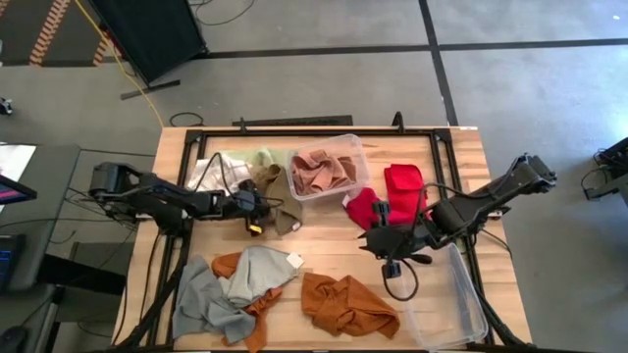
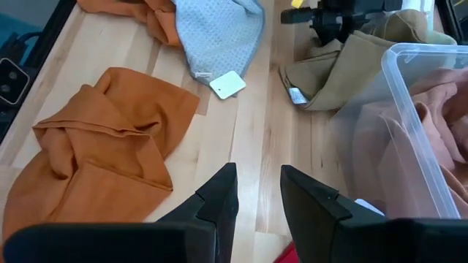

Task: Sort towels by color in basket
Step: Put the left light brown towel into the top transparent bin

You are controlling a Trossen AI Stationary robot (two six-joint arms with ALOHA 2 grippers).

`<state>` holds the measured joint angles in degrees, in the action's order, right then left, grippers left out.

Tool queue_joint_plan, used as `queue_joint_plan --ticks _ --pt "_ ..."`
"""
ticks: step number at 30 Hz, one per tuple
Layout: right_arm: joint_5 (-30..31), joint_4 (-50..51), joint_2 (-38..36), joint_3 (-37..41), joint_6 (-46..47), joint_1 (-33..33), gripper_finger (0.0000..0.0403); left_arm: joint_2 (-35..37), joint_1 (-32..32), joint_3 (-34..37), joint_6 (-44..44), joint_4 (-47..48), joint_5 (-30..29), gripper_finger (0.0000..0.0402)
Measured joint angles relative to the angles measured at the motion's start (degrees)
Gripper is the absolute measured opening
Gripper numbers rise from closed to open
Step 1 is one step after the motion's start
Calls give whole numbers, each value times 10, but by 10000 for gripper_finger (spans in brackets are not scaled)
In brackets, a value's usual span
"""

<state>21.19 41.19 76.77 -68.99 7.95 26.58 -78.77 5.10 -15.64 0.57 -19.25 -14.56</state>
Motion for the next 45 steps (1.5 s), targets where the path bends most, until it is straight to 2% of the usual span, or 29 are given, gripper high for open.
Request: queue_joint_plan --ticks 5,12,16,20,25,29,33,36,39,45 --pt "0 0 0 0 2 0 134 116 -3 3 0 64 17 33" --pt "2 -23 5 0 -4 -4 134 307 -3 2 0 162 11 33" --pt "5 -38 20 0 -20 -8 134 382 -3 2 3 213 8 33" --pt "6 -40 32 0 -24 -13 134 435 -13 2 8 217 7 33" --pt "5 -50 32 0 -26 -16 134 481 -23 2 -10 174 7 33" --pt "5 -63 32 0 -37 -16 134 499 -24 1 -14 166 10 33" --pt "5 -63 32 0 -39 -16 134 499 -23 0 -11 213 4 35" --pt "5 -63 32 0 -39 -16 134 496 -23 0 9 271 -38 57" --pt "5 -63 32 0 -39 -16 134 496 -24 0 29 295 -77 99" --pt "5 -66 32 0 -39 -16 134 496 -35 0 -9 252 -78 209"
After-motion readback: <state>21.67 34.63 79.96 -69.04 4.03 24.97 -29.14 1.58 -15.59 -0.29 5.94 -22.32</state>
